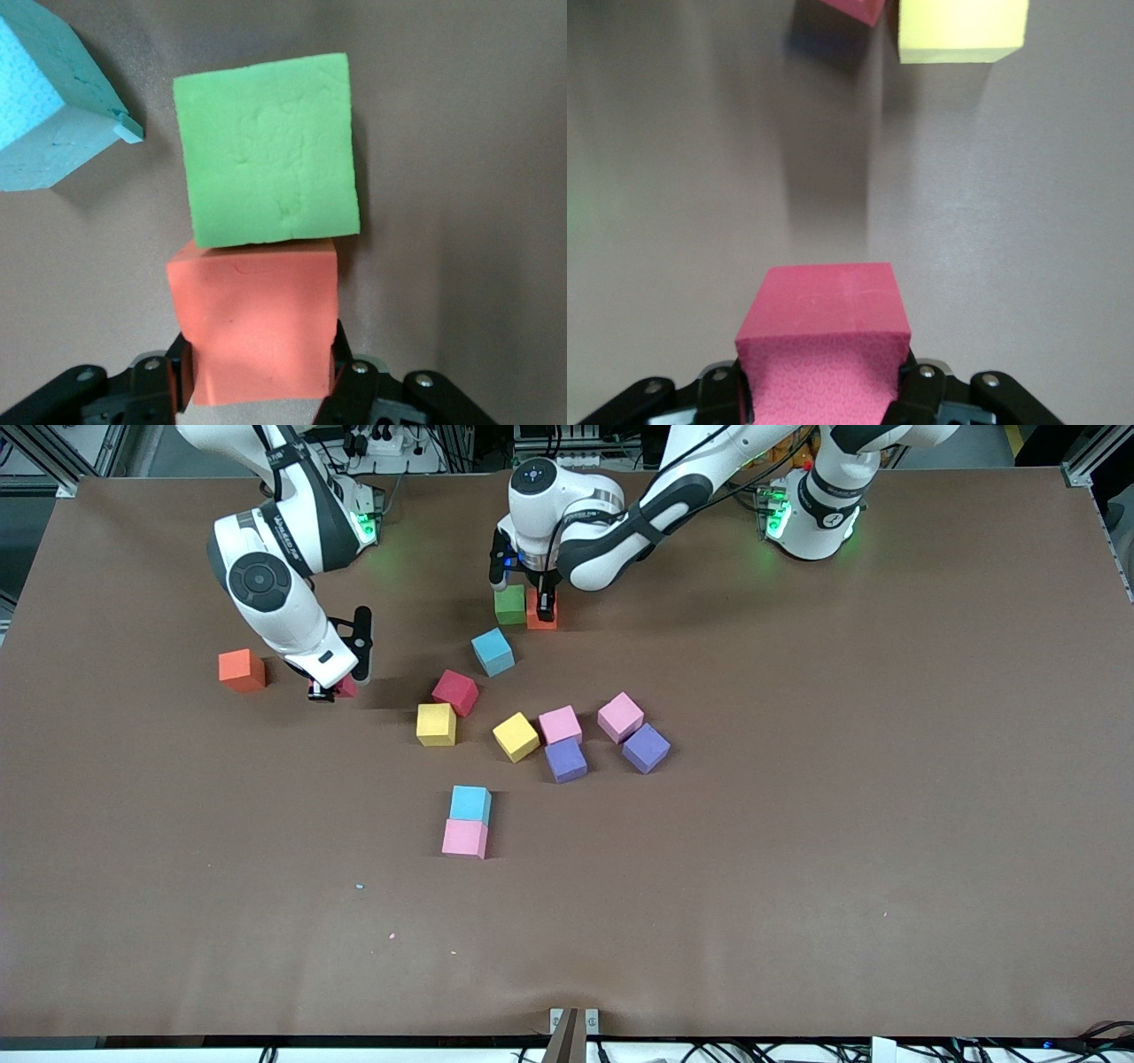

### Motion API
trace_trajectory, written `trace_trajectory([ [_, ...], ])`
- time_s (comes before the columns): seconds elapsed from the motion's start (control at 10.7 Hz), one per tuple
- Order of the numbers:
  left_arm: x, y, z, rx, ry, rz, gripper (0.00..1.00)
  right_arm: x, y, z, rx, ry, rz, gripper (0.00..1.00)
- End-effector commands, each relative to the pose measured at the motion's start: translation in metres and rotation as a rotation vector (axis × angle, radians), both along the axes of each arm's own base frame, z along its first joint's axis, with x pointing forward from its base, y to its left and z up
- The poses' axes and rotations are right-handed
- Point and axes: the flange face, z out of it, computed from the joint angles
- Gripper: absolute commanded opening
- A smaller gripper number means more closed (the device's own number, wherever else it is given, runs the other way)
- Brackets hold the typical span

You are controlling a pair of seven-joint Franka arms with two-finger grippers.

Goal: Arrange 11 blocks into digit 3

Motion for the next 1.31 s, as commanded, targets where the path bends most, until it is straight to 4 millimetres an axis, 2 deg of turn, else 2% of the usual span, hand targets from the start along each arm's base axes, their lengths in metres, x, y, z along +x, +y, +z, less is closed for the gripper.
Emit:
trace_trajectory([
  [0.0,0.003,-0.002,-0.006,0.006,-0.030,-0.039,0.29,-0.013,0.009,0.007,-0.012,0.025,0.059,0.00],
  [0.09,0.003,-0.003,-0.006,0.004,-0.034,-0.042,0.29,-0.020,0.017,0.019,-0.017,0.026,0.081,0.00],
  [0.19,0.003,-0.003,-0.007,0.004,-0.044,-0.052,0.29,-0.031,0.035,0.027,-0.019,0.034,0.113,0.00],
  [0.38,0.005,-0.004,-0.007,-0.001,-0.055,-0.065,0.29,-0.041,0.047,0.017,-0.013,0.052,0.114,0.00],
  [0.56,0.006,-0.008,-0.009,-0.006,-0.050,-0.060,0.30,-0.049,0.051,0.008,-0.004,0.042,0.089,0.00],
  [0.66,0.005,-0.008,-0.009,-0.005,-0.049,-0.050,0.39,-0.053,0.058,0.007,-0.004,0.038,0.086,0.00],
  [0.75,0.006,-0.008,-0.009,-0.004,-0.041,-0.034,0.41,-0.057,0.062,0.005,-0.009,0.038,0.074,0.00],
  [0.84,0.006,-0.008,-0.009,-0.004,-0.041,-0.001,0.52,-0.063,0.071,0.004,-0.012,0.032,0.073,0.00],
  [0.94,0.006,-0.008,-0.009,-0.004,-0.043,0.014,1.00,-0.066,0.074,0.001,-0.015,0.030,0.065,0.00],
  [1.22,0.014,-0.005,0.003,0.017,-0.061,0.037,1.00,-0.069,0.074,-0.003,-0.012,0.025,0.062,0.00],
])
